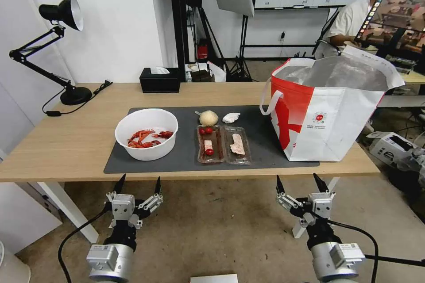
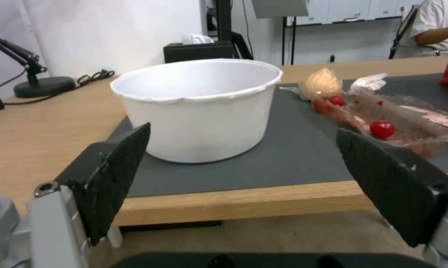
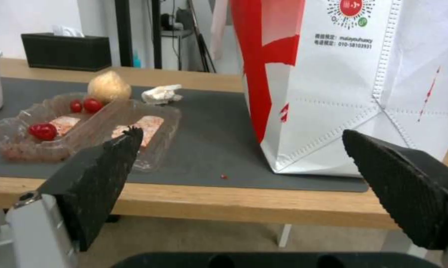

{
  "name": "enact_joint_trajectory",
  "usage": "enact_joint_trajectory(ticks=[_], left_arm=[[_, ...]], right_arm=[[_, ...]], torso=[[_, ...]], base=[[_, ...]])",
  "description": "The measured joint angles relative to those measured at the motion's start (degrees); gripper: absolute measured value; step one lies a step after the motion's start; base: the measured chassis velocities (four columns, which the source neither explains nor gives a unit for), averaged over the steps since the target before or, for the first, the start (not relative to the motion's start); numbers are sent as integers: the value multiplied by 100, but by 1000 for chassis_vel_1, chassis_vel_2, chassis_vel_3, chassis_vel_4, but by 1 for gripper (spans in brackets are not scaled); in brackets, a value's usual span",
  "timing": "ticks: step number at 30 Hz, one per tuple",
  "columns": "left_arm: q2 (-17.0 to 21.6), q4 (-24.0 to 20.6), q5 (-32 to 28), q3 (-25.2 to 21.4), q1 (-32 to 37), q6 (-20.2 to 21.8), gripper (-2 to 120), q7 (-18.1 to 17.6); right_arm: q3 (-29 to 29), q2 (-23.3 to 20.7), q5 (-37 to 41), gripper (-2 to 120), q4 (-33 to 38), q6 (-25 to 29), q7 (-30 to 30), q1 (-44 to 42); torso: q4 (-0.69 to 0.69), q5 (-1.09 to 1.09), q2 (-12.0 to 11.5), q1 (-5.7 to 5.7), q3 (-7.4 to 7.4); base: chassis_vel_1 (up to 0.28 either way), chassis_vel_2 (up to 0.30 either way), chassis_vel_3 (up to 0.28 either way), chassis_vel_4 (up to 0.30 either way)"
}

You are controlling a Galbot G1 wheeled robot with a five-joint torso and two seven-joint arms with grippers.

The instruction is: Pick up the trash from the table and place it into the takeout bag.

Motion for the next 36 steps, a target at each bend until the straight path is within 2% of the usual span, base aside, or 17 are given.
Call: enact_joint_trajectory(ticks=[22, 24, 25, 27, 29, 33, 36], left_arm=[[0, 0, 0, 0, 0, 0, 100, 0], [-10, 29, -24, -31, -9, -40, 100, -23], [-54, 110, -96, -117, -41, -193, 100, -99], [-88, 176, -150, -190, -66, -309, 100, -164], [-236, 462, -384, -485, -181, -820, 100, -431], [-295, 569, -508, -626, -211, -1008, 100, -566], [-345, 620, -684, -682, -218, -1135, 100, -637]], right_arm=[[-2, -10, 2, 100, -1, -11, -1, 9], [-10, -133, 37, 100, -81, -169, -17, 152], [-25, -334, 101, 100, -221, -438, -62, 407], [-31, -440, 137, 100, -295, -579, -82, 545], [-55, -799, 256, 100, -542, -1055, -164, 1001], [-62, -864, 316, 100, -578, -1151, -239, 1099], [-106, -884, 484, 100, -595, -1237, -319, 1147]], torso=[[-1, 0, 0, 0, 0], [-3, -1, 0, -1, -1], [-2, 1, 0, -1, 0], [-1, 2, 0, -1, 0], [4, 1, -1, 1, 1], [5, 0, -2, 2, 2], [0, 0, -1, 2, 1]], base=[[0, 0, 0, 0], [0, 0, 0, 0], [0, 0, 0, 0], [0, 0, 0, 0], [0, 0, 0, 0], [0, 0, 0, 0], [0, 0, 0, 0]])
